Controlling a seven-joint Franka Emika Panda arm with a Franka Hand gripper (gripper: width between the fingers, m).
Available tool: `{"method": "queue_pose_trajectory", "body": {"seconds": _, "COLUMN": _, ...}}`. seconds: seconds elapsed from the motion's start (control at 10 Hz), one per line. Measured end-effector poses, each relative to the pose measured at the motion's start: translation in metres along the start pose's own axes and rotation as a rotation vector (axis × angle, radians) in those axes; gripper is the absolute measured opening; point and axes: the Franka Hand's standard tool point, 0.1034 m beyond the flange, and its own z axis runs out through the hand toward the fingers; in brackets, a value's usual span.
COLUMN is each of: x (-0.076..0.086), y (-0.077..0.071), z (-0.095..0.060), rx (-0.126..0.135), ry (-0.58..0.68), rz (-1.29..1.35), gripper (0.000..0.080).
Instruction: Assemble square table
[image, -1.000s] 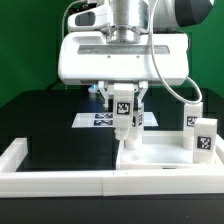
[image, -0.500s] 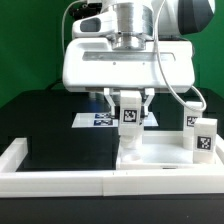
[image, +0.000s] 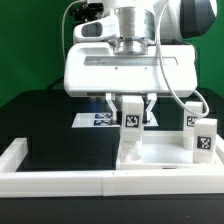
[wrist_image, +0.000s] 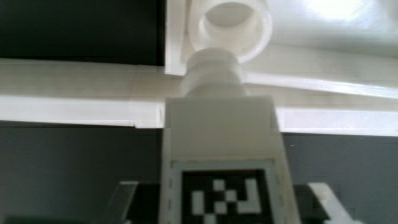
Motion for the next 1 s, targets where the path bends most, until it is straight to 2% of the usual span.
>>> {"method": "queue_pose_trajectory", "body": {"seconds": 0.6, "x": -0.005, "y": -0.001, "z": 0.004, "rx": -0.001, "ry": -0.007, "rz": 0.000, "gripper": 0.0268}}
{"method": "queue_pose_trajectory", "body": {"seconds": 1.0, "x": -0.011, "y": 0.005, "z": 0.009, "rx": -0.024, "ry": 0.009, "rz": 0.005, "gripper": 0.0268}}
